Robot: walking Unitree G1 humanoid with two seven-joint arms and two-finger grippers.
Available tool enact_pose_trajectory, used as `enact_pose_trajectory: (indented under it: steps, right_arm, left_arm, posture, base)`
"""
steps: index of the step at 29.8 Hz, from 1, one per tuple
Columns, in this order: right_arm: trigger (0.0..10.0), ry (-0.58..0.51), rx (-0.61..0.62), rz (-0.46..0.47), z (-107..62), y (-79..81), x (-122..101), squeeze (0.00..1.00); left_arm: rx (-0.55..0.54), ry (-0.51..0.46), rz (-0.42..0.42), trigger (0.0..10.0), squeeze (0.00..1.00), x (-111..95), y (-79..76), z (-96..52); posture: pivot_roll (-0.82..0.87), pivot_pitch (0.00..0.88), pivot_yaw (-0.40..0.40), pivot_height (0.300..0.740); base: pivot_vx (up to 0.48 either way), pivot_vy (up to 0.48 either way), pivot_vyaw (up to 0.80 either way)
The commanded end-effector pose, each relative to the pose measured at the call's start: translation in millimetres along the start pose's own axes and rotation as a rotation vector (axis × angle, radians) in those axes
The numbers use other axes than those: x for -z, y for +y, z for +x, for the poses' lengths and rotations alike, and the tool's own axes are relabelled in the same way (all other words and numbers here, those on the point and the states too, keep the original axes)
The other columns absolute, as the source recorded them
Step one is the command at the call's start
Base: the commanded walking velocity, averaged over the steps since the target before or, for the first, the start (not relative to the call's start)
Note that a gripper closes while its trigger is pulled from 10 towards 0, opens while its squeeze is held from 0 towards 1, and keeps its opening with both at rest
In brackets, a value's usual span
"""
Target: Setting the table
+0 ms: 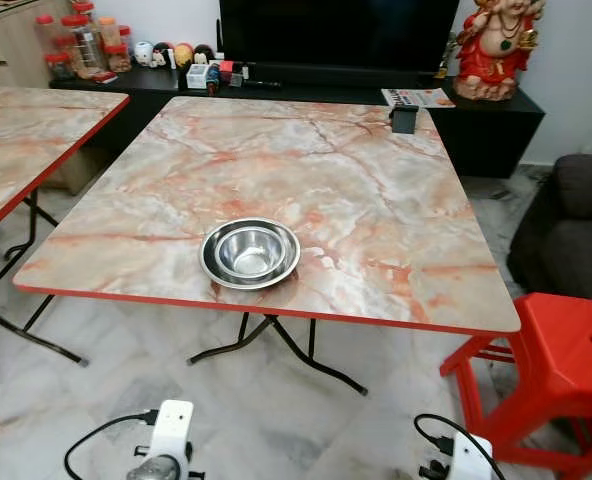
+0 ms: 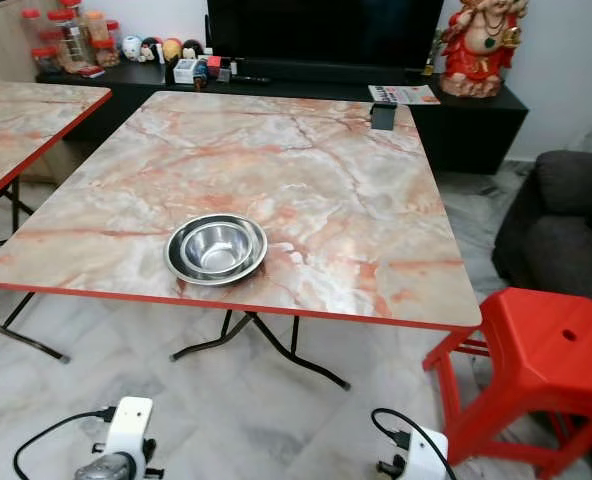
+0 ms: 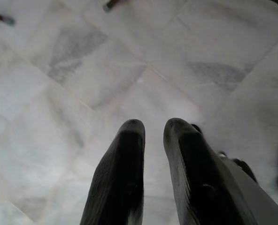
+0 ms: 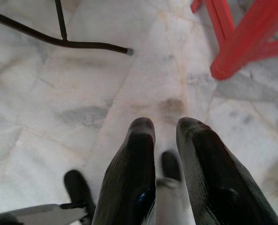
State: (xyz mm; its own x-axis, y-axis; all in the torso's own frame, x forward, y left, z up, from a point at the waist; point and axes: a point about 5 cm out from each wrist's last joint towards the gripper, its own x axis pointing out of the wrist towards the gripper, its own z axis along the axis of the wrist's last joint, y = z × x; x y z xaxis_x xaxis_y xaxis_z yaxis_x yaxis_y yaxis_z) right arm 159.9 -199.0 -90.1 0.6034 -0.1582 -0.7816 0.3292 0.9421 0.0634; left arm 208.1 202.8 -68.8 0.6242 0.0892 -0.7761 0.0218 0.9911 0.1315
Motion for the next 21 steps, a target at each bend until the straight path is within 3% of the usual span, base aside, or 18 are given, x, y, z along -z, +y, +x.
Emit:
enact_pose_trajectory:
  steps: [1,21]
  right_arm:
    - [10.0,0.006,0.023,0.005,-0.9,-6.5,1.6,0.00]
    - [10.0,0.012,0.017,0.010,-0.6,-2.2,2.5,0.00]
  left_arm:
    - [0.008,0.003,0.008,10.0,0.00,-0.7,-3.9,0.4]
    - [-0.004,-0.010,0.020,10.0,0.00,-6.3,-0.2,1.2]
  posture:
    - [-0.06,0.000,0.005,0.740]
    - [-0.05,0.000,0.019,0.740]
  base:
    - [0.000,0.480,0.00]
    - [0.000,0.480,0.00]
